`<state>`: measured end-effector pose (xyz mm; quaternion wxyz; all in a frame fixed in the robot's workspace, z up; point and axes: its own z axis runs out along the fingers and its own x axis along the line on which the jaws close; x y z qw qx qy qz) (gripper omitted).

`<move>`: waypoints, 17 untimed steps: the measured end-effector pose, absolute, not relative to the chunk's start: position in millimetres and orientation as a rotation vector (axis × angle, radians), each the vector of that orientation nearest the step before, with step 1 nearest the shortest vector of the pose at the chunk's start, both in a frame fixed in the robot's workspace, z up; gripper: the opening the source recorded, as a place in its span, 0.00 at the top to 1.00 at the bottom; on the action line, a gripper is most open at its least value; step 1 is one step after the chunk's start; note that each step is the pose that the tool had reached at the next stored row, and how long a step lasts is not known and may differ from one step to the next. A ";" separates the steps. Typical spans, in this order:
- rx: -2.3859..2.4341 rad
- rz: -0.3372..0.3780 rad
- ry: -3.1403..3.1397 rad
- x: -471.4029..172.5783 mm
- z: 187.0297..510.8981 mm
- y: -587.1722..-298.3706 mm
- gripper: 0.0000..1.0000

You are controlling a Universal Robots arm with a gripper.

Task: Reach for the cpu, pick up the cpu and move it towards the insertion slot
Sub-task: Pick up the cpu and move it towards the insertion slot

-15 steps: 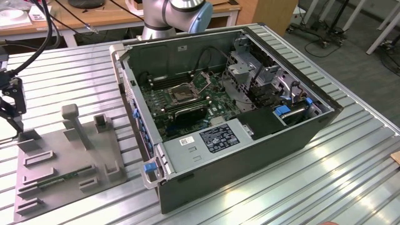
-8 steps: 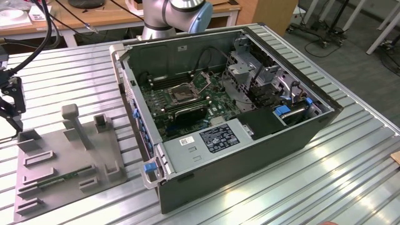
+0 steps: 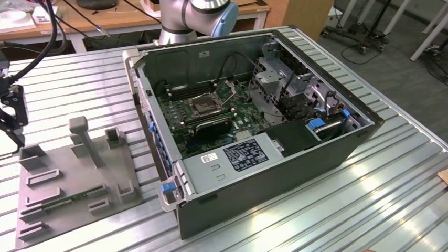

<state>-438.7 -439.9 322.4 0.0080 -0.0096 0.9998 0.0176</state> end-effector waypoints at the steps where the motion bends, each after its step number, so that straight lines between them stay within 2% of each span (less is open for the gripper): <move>1: -0.030 0.055 3.125 -438.7 322.6 -439.9 0.46; 17: -0.030 0.055 3.125 -438.7 326.7 -439.9 0.46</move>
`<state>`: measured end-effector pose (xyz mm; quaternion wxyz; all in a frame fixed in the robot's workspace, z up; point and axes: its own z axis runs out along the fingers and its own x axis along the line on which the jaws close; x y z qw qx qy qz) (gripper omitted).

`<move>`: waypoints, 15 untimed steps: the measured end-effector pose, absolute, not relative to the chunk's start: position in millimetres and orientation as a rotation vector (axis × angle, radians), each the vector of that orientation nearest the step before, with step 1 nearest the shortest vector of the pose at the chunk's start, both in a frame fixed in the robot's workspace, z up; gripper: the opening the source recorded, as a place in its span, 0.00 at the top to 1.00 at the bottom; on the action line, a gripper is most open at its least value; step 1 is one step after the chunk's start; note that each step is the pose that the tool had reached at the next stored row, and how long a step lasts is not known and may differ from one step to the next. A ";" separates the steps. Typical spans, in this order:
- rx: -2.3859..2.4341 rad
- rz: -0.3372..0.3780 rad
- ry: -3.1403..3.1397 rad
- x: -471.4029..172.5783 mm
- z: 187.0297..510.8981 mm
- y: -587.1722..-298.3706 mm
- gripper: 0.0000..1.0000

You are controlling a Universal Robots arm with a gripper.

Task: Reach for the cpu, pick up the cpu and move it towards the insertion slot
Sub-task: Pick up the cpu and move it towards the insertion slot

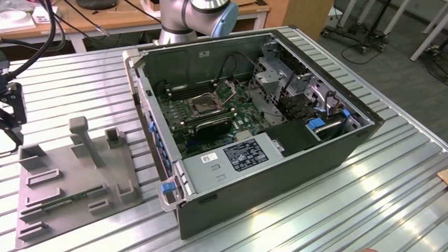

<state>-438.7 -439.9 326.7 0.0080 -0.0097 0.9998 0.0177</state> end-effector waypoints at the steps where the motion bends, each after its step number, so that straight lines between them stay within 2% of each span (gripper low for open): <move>1: -0.030 0.055 3.125 -438.7 327.2 -439.9 0.46; 15: -0.030 0.055 3.125 -438.7 339.7 -439.9 0.46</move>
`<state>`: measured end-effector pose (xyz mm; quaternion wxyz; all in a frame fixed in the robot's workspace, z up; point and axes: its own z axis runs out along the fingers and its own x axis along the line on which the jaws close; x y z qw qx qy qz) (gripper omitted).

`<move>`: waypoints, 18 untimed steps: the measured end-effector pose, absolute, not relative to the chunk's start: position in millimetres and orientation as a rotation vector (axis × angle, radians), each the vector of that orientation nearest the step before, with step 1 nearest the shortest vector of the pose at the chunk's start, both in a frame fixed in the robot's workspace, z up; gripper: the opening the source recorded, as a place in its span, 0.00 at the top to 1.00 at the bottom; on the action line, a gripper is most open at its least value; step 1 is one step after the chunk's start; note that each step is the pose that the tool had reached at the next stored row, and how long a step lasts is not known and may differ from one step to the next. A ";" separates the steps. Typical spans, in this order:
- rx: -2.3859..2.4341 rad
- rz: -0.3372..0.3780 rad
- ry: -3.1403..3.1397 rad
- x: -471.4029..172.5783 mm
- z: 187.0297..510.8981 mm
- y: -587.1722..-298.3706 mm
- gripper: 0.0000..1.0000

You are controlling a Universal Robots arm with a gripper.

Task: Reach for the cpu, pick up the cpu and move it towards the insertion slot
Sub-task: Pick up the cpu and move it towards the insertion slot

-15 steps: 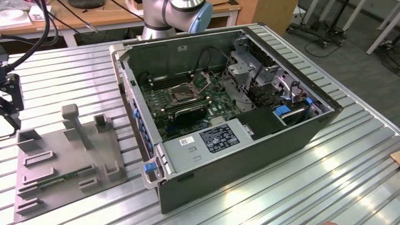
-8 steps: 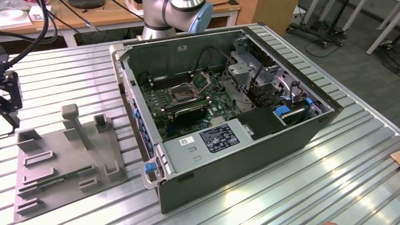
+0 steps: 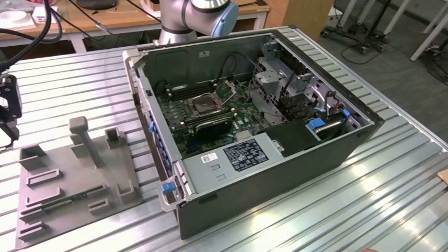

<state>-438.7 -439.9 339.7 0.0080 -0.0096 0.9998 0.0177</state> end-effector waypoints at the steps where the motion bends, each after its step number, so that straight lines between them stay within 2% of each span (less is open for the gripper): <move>1: -0.030 0.055 3.125 -438.7 340.9 -439.9 0.46; 18: -0.030 0.055 3.125 -438.7 347.2 -439.9 0.46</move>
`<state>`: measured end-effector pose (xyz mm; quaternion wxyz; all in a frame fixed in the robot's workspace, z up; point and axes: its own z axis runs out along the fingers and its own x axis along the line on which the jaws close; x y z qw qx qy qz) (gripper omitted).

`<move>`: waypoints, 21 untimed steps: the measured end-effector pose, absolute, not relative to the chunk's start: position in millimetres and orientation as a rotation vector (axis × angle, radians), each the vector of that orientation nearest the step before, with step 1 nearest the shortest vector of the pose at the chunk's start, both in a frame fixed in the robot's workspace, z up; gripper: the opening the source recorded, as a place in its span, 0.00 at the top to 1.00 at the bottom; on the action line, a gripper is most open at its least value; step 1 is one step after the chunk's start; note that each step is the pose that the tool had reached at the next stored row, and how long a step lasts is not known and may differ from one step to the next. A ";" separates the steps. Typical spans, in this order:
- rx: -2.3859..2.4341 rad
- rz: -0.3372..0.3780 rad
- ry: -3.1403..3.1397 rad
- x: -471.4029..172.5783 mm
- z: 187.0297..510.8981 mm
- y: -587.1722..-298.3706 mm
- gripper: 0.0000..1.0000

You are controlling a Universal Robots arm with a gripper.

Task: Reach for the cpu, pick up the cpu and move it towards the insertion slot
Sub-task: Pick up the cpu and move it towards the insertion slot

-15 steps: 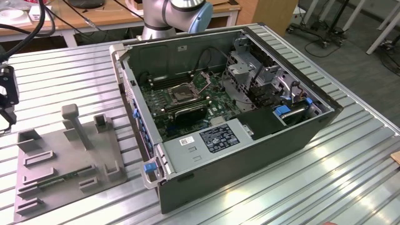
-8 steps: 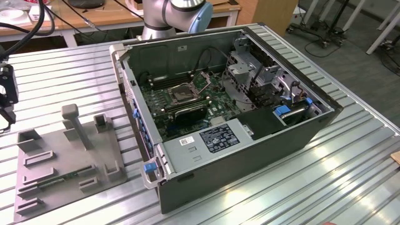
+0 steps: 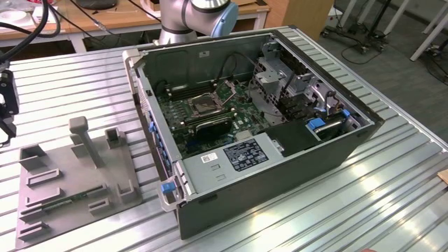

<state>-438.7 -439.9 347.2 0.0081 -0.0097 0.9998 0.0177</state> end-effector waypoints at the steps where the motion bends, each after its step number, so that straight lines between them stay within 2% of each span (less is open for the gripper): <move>1: -0.030 0.055 3.125 -438.7 347.3 -439.9 0.46; 21: -0.030 0.055 3.125 -438.6 353.4 -439.9 0.46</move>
